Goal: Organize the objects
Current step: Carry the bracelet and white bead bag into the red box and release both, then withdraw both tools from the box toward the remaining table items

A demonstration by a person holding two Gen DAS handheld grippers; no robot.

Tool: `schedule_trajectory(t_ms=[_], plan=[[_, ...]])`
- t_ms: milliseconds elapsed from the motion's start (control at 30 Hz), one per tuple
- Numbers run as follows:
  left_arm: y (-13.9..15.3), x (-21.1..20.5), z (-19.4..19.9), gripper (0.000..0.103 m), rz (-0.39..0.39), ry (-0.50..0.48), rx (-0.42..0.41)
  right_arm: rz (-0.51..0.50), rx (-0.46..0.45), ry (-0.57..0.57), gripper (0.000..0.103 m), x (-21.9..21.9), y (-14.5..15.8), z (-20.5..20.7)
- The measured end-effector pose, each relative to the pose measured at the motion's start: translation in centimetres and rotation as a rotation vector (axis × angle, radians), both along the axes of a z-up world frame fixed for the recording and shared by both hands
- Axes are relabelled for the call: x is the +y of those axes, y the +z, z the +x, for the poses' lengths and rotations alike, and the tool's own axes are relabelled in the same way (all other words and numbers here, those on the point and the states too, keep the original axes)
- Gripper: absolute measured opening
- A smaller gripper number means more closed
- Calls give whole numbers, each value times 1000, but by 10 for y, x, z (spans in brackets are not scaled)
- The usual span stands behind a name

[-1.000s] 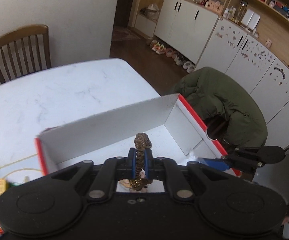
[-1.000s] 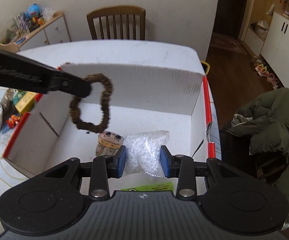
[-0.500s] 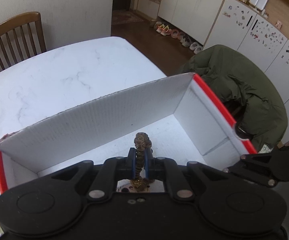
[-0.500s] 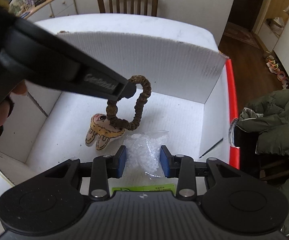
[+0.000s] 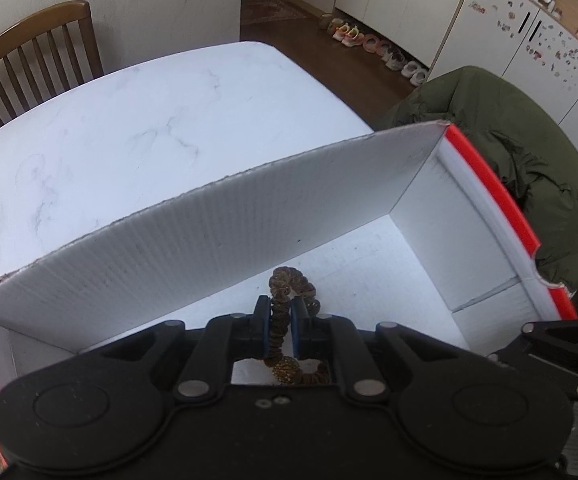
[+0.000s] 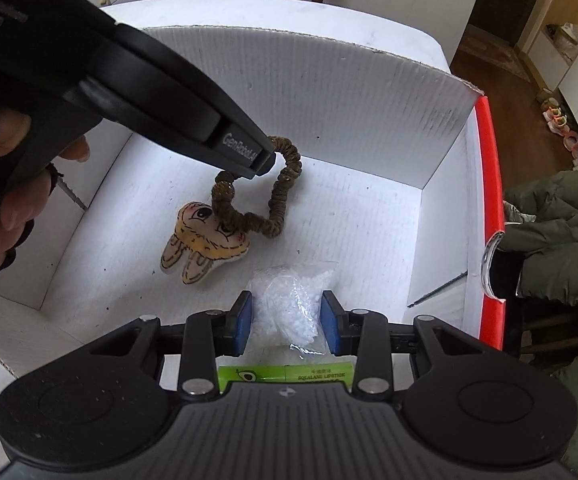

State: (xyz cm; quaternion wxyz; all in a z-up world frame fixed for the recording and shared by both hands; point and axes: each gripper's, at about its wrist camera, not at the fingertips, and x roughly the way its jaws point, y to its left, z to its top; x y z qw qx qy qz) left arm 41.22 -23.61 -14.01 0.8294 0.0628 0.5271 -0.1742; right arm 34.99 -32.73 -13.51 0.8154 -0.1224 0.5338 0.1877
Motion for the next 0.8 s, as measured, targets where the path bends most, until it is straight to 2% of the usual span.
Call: schedule_trajectory(t_ms=[233, 333, 400, 500, 800], plan=[[-8, 0, 3, 16, 26, -3, 31, 9, 3, -2, 36, -3, 0, -3], [-9, 0, 3, 23, 23, -5, 34, 11, 4, -8, 37, -3, 0, -2], [-8, 1, 2, 37, 24, -2, 32, 6, -4, -8, 40, -3, 0, -3], [-4, 2, -1, 49, 22, -4, 16, 19, -14, -11, 46, -5, 3, -4], [21, 10, -18, 63, -24, -8, -36, 72, -71, -28, 53, -11, 25, -17]])
